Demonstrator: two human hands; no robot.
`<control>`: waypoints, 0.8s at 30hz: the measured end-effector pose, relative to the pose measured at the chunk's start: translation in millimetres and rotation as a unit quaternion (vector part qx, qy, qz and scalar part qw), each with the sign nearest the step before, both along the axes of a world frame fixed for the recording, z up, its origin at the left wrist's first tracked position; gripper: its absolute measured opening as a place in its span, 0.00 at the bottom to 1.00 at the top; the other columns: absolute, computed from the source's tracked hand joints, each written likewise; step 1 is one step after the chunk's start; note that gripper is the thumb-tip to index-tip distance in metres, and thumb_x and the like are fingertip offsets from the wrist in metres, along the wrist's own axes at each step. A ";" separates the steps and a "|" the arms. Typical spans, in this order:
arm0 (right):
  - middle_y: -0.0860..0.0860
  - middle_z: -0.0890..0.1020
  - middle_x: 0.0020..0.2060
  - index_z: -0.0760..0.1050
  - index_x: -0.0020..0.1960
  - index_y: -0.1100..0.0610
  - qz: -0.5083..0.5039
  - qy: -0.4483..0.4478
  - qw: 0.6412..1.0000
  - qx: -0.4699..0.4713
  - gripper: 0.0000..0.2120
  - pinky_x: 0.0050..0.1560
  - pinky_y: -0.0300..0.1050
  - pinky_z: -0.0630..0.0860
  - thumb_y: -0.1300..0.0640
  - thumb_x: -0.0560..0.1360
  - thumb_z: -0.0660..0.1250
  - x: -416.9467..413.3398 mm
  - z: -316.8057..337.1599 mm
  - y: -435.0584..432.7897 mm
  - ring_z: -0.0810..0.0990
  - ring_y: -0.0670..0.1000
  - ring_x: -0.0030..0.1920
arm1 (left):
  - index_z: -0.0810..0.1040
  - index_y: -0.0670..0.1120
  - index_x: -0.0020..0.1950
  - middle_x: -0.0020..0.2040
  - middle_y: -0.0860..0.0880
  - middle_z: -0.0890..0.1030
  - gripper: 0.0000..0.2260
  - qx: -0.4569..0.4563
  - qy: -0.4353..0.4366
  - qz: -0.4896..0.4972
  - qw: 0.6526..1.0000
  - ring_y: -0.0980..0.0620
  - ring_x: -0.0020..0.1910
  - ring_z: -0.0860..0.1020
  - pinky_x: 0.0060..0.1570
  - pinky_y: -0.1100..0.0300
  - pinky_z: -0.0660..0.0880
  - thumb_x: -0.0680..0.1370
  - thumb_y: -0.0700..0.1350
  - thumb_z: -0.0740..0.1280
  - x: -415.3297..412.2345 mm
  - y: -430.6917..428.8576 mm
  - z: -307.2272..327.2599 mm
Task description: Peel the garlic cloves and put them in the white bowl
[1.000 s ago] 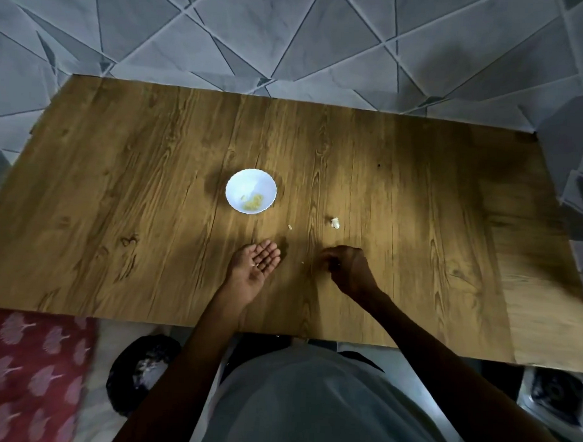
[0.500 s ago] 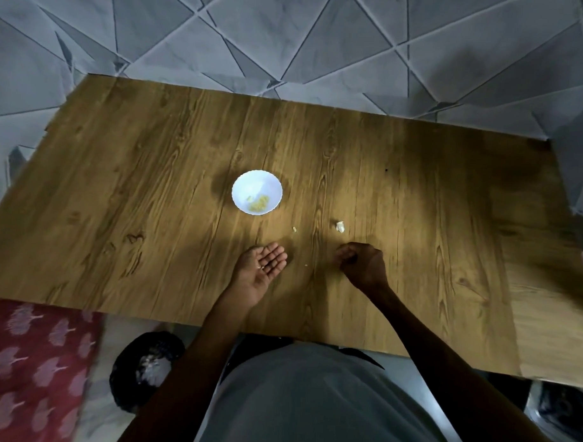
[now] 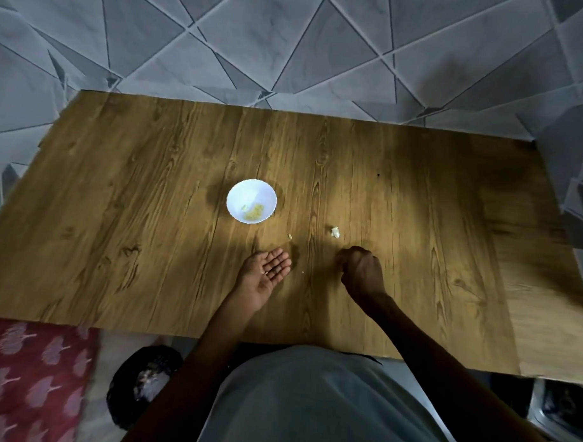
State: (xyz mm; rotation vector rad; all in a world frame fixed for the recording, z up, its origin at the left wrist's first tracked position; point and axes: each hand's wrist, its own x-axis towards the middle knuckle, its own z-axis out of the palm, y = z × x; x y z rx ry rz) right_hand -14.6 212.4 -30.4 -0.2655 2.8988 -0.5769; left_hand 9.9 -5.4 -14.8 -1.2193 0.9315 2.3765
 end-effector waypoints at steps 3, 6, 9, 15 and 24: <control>0.53 0.81 0.53 0.79 0.58 0.57 0.047 0.026 0.998 0.035 0.11 0.51 0.44 0.79 0.65 0.77 0.65 1.8 -2.6 -2.1 0.81 0.51 0.50 | 0.78 0.39 0.51 0.48 0.42 0.82 0.14 -0.001 0.000 -0.004 1.000 0.47 0.48 0.80 0.52 0.54 0.74 0.83 0.42 0.54 -0.8 -0.4 1.4; 0.54 0.81 0.52 0.78 0.58 0.57 0.087 0.040 0.995 0.038 0.11 0.51 0.44 0.79 0.65 0.77 0.64 2.6 -3.6 -8.1 0.81 0.52 0.51 | 0.78 0.39 0.51 0.48 0.42 0.81 0.14 -0.013 -0.004 -0.010 1.000 0.48 0.48 0.80 0.47 0.56 0.76 0.83 0.42 0.53 -1.4 -0.4 1.7; 0.56 0.82 0.50 0.79 0.56 0.59 0.142 0.058 0.988 0.023 0.10 0.48 0.47 0.80 0.66 0.75 0.68 7.5 -6.0 -23.5 0.83 0.54 0.48 | 0.78 0.38 0.52 0.50 0.42 0.81 0.15 -0.017 -0.009 -0.013 1.000 0.48 0.47 0.80 0.47 0.56 0.76 0.83 0.42 0.53 -1.3 0.1 1.2; 0.58 0.83 0.49 0.81 0.54 0.61 0.176 0.067 0.982 -0.010 0.10 0.51 0.52 0.80 0.67 0.74 0.68 13.5 -6.2 -59.0 0.82 0.58 0.49 | 0.74 0.37 0.63 0.54 0.42 0.79 0.16 -0.011 0.004 -0.001 1.000 0.48 0.47 0.79 0.58 0.54 0.71 0.83 0.42 0.52 -1.4 0.5 4.4; 0.59 0.83 0.44 0.81 0.49 0.64 0.236 0.125 0.963 0.023 0.09 0.37 0.49 0.80 0.65 0.69 0.68 18.2 -7.3 -64.5 0.82 0.58 0.41 | 0.77 0.38 0.55 0.53 0.41 0.80 0.15 -0.027 -0.003 -0.003 1.000 0.47 0.47 0.80 0.57 0.53 0.72 0.83 0.43 0.52 1.5 -2.2 2.8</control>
